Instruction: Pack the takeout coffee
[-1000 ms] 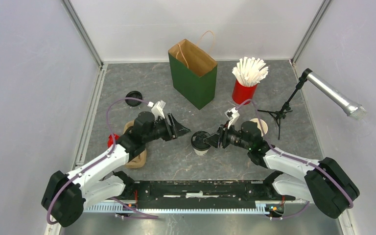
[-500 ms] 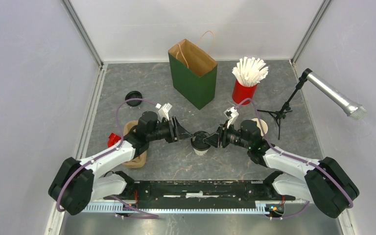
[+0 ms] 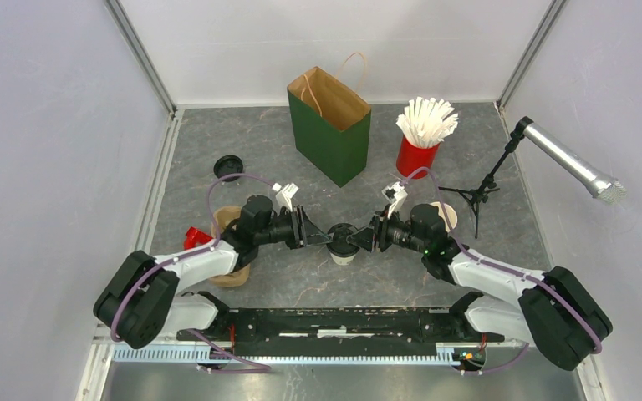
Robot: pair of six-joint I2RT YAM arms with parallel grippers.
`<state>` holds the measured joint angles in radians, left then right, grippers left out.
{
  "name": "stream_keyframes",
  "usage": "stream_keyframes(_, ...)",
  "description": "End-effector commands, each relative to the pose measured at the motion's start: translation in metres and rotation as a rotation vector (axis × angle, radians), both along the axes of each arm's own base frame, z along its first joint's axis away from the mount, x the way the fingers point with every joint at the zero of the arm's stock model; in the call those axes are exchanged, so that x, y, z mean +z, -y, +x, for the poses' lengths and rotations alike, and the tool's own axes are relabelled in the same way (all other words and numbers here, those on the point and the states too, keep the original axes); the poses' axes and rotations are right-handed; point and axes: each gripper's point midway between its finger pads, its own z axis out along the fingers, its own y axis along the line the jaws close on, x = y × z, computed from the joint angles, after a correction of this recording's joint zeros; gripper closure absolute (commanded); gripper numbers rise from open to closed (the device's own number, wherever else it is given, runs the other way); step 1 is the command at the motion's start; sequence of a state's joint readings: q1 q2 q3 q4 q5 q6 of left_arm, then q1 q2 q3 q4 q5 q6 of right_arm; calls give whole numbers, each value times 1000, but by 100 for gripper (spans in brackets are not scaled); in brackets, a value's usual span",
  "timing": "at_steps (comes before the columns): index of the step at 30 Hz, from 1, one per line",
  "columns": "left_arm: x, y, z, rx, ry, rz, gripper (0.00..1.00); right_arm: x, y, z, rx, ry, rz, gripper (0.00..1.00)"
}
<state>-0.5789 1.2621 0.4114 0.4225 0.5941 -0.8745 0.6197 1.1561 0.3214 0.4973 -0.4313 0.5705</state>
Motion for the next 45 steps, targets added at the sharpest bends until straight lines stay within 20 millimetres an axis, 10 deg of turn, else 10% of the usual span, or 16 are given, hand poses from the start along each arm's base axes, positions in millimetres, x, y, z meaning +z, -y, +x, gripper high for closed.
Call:
stream_keyframes(1, -32, -13, -2, 65, -68, 83, 56, -81, 34, -31, -3, -181, -237, 52)
stream_keyframes(9, -95, -63, -17, 187, -149, 374, 64, -103, 46, -46, -10, -219, -265, 53)
stream_keyframes(19, -128, -64, -40, 152, -219, 401, 69, -117, 56, -55, -31, -239, -282, 55)
stream_keyframes(24, -101, -51, -28, 141, -158, 391, 67, -111, 50, -52, -24, -240, -256, 56)
stream_keyframes(32, 7, -5, 11, 78, 38, 180, 50, -46, 14, -22, 3, -170, -112, 47)
stream_keyframes(45, 5, 6, 20, 17, 63, 213, 37, 23, 9, 20, -34, -59, -64, 27)
